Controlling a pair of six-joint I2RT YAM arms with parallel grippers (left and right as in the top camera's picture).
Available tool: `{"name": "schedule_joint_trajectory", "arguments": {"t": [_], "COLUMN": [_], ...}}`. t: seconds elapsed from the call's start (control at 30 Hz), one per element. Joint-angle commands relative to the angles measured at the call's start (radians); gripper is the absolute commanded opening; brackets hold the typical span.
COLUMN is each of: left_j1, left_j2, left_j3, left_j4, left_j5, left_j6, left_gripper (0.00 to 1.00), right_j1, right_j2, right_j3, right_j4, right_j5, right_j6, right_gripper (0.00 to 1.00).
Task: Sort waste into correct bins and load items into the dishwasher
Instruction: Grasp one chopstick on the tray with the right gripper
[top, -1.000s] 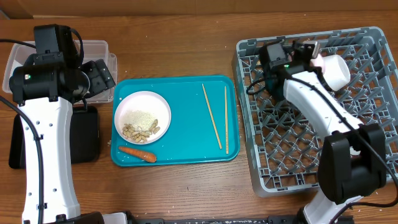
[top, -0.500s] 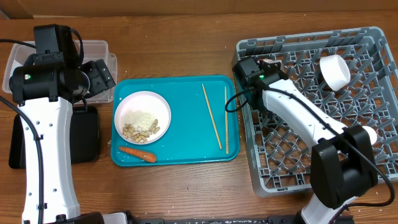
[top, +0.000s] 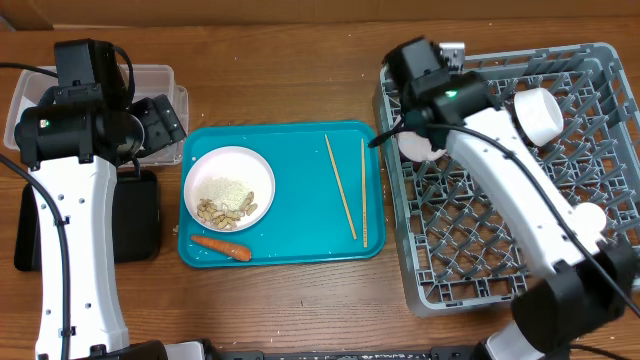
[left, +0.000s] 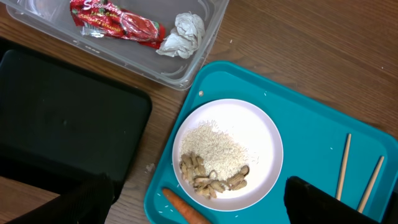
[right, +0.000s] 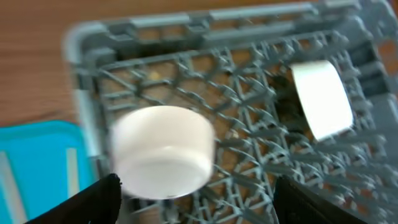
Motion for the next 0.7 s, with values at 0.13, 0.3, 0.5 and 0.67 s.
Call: {"name": "schedule_joint_trajectory", "arguments": {"t": [0.13,0.3,0.5,0.67], "left_j1": [0.004,0.004,0.004,0.004], "left_j2": [0.005,0.005,0.005,0.005], "left_j3": [0.003,0.003,0.003,0.003], "left_j4": [0.013,0.021,0.023,0.023], "left_j5": [-0.009,-0.009,-0.008,-0.006], "left_j6": [-0.002,-0.002,-0.002,-0.002], "left_gripper": [0.9,0.91,0.91,0.91], "right_j1": [0.005,0.052,0.122,0.169], "right_j2": [-0.019,0.041,0.137,0.246], "right_j3": [0.02,-0.011,-0.068,-0.074], "right_j4": [0.007,-0.018,0.01,0.036], "right_j5": [-0.736,-0.759,-0.697,-0.69], "right_j6": [-0.254,-0.253,-0.219,-0.217], "right_gripper": [0.76,0.7,0.65,0.65]}}
